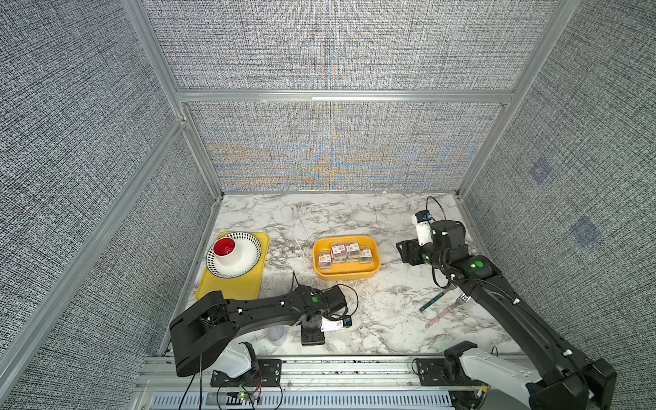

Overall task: Take the paper clips out of the storage box
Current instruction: Place the boxed paper clips at the center of the board.

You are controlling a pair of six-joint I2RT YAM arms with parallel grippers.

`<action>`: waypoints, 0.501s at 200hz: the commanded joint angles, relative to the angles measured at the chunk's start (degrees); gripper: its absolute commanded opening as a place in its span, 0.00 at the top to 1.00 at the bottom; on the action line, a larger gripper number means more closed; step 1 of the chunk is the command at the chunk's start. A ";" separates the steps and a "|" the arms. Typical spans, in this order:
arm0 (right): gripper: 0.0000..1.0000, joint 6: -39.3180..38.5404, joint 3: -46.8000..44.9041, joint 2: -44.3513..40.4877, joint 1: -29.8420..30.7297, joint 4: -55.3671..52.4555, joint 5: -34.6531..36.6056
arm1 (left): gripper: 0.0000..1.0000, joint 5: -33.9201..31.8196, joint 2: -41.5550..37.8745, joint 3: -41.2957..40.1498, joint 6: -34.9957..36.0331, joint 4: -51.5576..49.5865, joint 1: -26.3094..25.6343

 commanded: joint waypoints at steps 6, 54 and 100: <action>0.23 0.31 -0.09 -0.17 0.05 0.56 -0.16 | 0.39 -0.30 0.31 -0.20 0.66 -0.08 -0.04; 0.24 0.32 0.09 0.07 0.01 0.64 -0.25 | 0.42 -0.20 0.36 -0.28 1.39 -0.41 -0.37; 0.23 0.31 0.30 0.16 0.03 0.71 -0.35 | 0.42 -0.79 -0.05 -0.39 2.55 -0.58 -0.74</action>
